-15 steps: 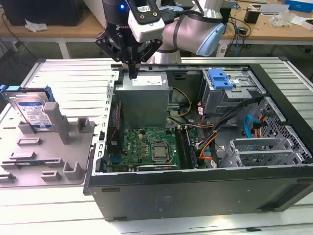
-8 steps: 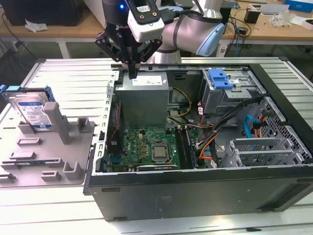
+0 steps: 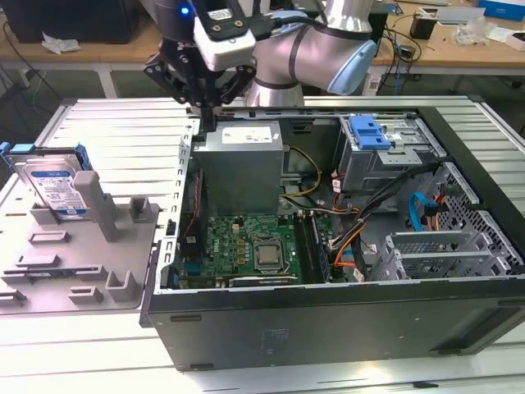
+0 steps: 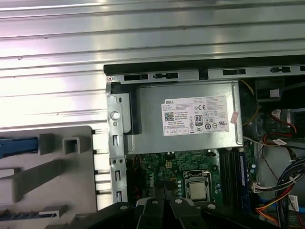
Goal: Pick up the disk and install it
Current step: 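Reach for the disk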
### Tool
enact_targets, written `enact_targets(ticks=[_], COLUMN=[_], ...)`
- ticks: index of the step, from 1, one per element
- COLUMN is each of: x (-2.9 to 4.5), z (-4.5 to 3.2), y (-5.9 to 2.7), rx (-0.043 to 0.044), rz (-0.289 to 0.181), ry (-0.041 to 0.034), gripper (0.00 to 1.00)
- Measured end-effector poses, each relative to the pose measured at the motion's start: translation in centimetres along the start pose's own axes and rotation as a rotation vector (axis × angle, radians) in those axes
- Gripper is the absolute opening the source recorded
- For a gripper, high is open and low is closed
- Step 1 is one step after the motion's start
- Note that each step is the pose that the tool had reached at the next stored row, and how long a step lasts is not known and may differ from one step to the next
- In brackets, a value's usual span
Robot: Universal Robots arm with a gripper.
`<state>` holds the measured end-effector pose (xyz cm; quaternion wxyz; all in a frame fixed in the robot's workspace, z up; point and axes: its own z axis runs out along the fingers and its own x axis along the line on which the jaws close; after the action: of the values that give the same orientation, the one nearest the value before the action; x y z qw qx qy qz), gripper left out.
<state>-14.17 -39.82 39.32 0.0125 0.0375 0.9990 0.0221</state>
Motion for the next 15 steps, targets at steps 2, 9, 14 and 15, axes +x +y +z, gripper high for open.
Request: enact_targets(ticks=[2, 9, 14, 15], x=[0.65, 3.07, 4.68, 5.26], z=[-0.01, -0.04, 0.0, 0.01], y=[0.05, 0.38, 0.54, 0.56], rx=[0.0, 0.0002, 0.0002, 0.0003], rz=[0.001, 0.005, 0.008, 0.008], ry=[0.0, -0.0001, -0.0003, -0.0003], gripper=[0.11, 0.11, 0.11, 0.11])
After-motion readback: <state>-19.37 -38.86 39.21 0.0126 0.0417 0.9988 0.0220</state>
